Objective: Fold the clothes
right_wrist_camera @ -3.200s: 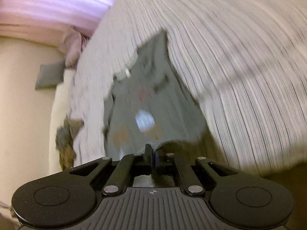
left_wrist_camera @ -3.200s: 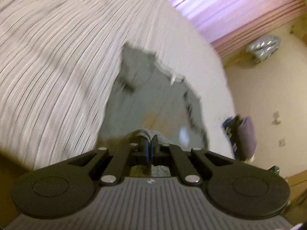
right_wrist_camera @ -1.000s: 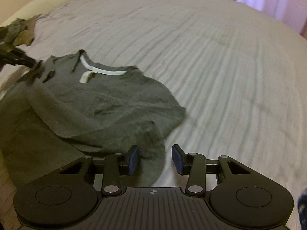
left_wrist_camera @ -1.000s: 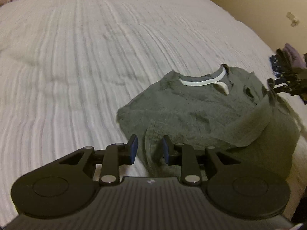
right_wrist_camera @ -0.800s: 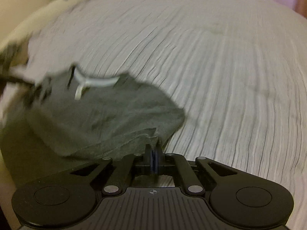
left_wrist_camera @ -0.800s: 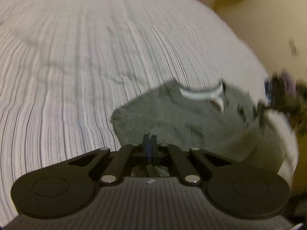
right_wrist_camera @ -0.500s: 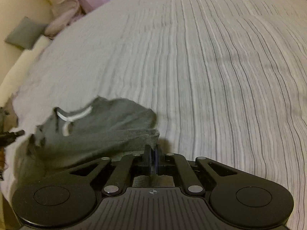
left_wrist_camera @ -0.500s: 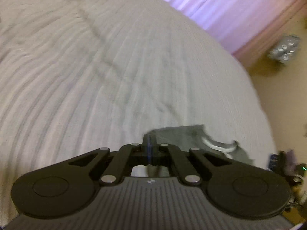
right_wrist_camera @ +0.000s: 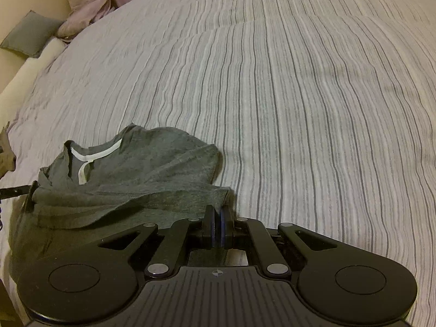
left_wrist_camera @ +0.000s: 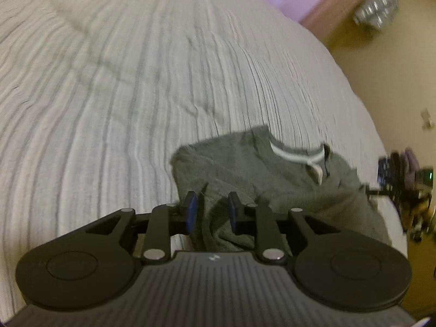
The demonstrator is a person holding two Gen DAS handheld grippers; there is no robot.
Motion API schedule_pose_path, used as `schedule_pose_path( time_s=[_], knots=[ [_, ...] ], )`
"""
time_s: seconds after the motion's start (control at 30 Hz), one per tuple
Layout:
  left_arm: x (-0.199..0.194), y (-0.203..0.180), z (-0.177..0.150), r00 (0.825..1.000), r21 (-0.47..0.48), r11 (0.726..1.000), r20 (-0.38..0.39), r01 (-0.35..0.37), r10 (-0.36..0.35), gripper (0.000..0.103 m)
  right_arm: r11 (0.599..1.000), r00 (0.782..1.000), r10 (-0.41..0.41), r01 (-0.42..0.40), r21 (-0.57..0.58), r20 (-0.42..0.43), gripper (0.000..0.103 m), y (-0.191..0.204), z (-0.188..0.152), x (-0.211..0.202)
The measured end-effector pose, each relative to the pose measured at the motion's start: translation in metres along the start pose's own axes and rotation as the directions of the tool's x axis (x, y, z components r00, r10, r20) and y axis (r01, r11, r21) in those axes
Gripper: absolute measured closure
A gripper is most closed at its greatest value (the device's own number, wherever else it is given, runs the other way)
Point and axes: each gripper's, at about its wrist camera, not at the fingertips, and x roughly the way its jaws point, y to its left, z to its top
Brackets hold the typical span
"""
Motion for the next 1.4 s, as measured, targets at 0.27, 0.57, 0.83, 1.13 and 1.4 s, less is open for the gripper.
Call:
schedule_pose_path(
  time_s=[0.27,0.57,0.83,1.13,1.4],
  knots=[
    [-0.044,-0.001,-0.003,0.983,-0.051,0.998,0.182,0.036,-0.026,0.103,0.998,0.988,0.057,-0.053,-0.032,0.146,0.102,0.004,0.0,-0.04],
    [-0.038,0.01,0.005,0.957,-0.163,0.987,0.286,-0.003,0.05,0.103,1.0,0.98,0.014,-0.008,-0.029,0.198,0.102,0.011,0.021,-0.039],
    [-0.028,0.016,0.021,0.948,-0.168,0.985,0.311,-0.022,0.075,0.103,0.999,0.978,-0.009,0.019,-0.042,0.21,0.102,0.006,0.039,-0.031],
    [0.012,0.026,0.03,0.967,-0.168,0.981,0.218,-0.099,0.135,0.103,0.998,0.993,-0.066,0.067,-0.005,0.099,0.102,-0.004,0.045,0.013],
    [-0.003,0.01,0.031,0.893,-0.284,0.913,0.262,-0.291,0.366,0.096,0.954,0.946,-0.299,0.299,0.024,0.128,0.101,0.027,0.049,0.002]
  ],
)
